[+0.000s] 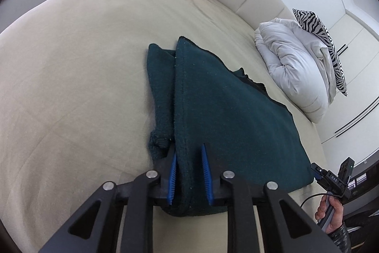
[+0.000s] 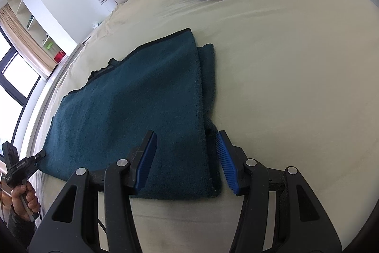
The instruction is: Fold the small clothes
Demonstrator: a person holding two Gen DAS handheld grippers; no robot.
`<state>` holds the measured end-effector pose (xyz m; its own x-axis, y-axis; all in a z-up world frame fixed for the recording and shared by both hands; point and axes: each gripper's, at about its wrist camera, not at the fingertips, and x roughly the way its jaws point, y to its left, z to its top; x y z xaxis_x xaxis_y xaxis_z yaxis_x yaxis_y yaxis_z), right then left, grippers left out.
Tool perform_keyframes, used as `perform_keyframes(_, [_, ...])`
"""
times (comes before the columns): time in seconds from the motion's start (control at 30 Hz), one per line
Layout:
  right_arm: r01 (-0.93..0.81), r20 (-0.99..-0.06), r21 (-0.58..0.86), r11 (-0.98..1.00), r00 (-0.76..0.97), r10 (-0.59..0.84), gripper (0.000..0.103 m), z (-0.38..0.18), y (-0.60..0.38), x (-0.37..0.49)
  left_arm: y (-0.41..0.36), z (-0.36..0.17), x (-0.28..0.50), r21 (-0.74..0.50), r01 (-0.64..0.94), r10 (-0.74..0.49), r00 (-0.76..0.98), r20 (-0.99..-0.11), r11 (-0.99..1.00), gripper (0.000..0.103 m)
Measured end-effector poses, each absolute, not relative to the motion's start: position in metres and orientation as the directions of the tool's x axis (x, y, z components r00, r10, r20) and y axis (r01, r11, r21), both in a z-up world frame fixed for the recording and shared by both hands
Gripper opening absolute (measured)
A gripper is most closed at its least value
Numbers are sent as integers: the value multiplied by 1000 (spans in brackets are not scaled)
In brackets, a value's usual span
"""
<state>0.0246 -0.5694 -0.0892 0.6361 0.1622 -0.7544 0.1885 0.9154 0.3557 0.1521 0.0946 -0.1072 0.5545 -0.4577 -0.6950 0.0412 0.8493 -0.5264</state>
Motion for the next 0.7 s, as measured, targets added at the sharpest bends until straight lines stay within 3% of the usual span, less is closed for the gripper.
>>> perform_keyframes(0.13, [213, -764, 347, 913, 630, 144, 51, -88, -574, 23, 91, -107, 152, -512, 52, -452, 551, -701, 857, 20])
perform_keyframes(0.2, [205, -770, 367, 907, 615, 172, 51, -91, -575, 24, 91, -108, 152, -506, 57, -450, 549, -704, 861, 9])
perform_keyframes(0.3, [160, -771, 328, 931, 615, 166, 49, -90, -565, 25, 92, -107, 153, -496, 61, -444, 552, -706, 866, 7])
perform_keyframes(0.37, [139, -773, 299, 944, 616, 154, 43, -89, -558, 26, 91, -105, 152, -490, 68, -441, 555, -705, 869, 6])
perform_keyframes(0.4, [134, -776, 286, 949, 613, 147, 29, -88, -555, 27, 92, -103, 152, -489, 73, -442, 558, -702, 869, 6])
perform_keyframes(0.47, [144, -782, 261, 955, 611, 122, 20, -87, -553, 28, 94, -101, 151, -495, 76, -447, 562, -696, 866, 6])
perform_keyframes(0.5, [147, -781, 256, 955, 613, 115, 10, -86, -553, 28, 96, -100, 151, -500, 76, -451, 563, -692, 862, 6])
perform_keyframes(0.7, [160, -773, 238, 958, 629, 87, 5, -77, -552, 20, 99, -96, 142, -485, 101, -450, 571, -686, 869, 6])
